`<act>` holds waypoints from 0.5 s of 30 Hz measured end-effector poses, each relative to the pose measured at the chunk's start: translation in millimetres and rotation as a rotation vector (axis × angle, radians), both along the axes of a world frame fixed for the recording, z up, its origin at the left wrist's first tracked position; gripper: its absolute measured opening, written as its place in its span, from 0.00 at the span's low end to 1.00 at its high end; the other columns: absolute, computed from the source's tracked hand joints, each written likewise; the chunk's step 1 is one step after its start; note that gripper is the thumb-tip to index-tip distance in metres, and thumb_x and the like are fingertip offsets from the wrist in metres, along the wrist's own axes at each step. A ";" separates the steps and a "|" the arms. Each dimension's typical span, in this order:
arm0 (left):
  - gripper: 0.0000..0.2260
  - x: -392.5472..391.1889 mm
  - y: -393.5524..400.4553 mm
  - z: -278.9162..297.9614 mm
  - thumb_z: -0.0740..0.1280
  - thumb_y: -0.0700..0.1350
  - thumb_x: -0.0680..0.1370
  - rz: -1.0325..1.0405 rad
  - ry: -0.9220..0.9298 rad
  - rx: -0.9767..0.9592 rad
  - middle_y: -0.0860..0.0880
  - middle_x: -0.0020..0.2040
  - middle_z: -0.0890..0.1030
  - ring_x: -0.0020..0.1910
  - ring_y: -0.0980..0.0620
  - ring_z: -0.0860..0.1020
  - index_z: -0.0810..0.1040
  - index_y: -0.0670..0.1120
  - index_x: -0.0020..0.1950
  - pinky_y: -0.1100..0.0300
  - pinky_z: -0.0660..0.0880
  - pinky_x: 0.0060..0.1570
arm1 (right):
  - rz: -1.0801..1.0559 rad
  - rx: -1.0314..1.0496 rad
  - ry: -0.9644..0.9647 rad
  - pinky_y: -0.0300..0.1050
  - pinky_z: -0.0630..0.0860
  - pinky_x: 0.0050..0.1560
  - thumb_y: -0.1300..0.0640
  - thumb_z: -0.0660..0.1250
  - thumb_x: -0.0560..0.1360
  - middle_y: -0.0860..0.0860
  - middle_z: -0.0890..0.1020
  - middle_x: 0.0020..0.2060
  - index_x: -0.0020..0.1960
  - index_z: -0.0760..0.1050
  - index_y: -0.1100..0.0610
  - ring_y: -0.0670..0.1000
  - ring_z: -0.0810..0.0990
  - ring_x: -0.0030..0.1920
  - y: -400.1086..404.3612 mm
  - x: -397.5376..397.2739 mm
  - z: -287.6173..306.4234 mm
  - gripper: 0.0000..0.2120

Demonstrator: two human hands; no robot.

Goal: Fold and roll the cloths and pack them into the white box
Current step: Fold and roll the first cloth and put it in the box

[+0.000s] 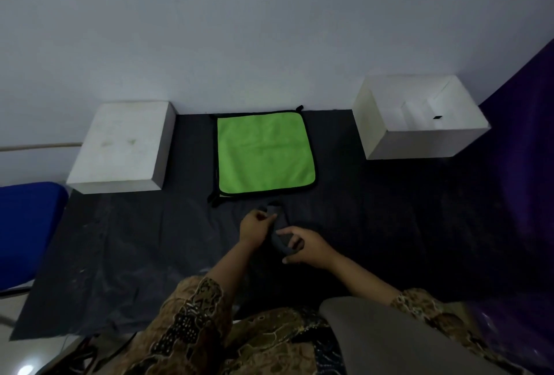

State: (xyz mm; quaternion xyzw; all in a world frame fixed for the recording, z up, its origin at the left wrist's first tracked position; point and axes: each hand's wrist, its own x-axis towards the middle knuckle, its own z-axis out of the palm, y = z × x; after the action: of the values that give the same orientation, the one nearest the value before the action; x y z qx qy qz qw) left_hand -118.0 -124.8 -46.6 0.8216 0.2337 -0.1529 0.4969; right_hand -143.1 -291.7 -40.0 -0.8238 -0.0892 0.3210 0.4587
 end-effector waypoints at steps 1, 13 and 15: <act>0.15 -2.0 3.1 -4.1 0.71 0.48 0.74 -0.009 -0.006 0.053 0.34 0.45 0.83 0.46 0.42 0.81 0.80 0.34 0.44 0.52 0.74 0.47 | 0.016 -0.012 0.018 0.32 0.72 0.43 0.60 0.79 0.65 0.49 0.76 0.42 0.67 0.73 0.53 0.44 0.74 0.41 0.3 -0.5 -0.6 0.33; 0.14 -7.0 14.0 -16.5 0.71 0.46 0.73 0.062 0.012 0.125 0.36 0.46 0.84 0.49 0.42 0.81 0.82 0.34 0.44 0.57 0.71 0.43 | -0.440 -0.100 0.150 0.39 0.71 0.45 0.55 0.78 0.67 0.54 0.75 0.47 0.61 0.69 0.61 0.49 0.75 0.48 17.0 -1.8 -20.5 0.28; 0.14 -8.5 14.6 -19.4 0.70 0.46 0.74 0.086 0.029 0.103 0.36 0.50 0.84 0.52 0.41 0.81 0.81 0.35 0.49 0.56 0.73 0.49 | -0.399 -0.091 0.176 0.38 0.71 0.45 0.56 0.76 0.68 0.54 0.75 0.47 0.63 0.69 0.61 0.50 0.75 0.48 20.0 2.4 -22.7 0.28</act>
State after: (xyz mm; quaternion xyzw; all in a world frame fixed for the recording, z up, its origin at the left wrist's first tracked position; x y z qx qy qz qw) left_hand -126.5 -110.2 -66.0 0.8330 0.2837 -0.1311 0.4566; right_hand -140.8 -271.7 -62.7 -0.8137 0.1305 0.2981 0.4817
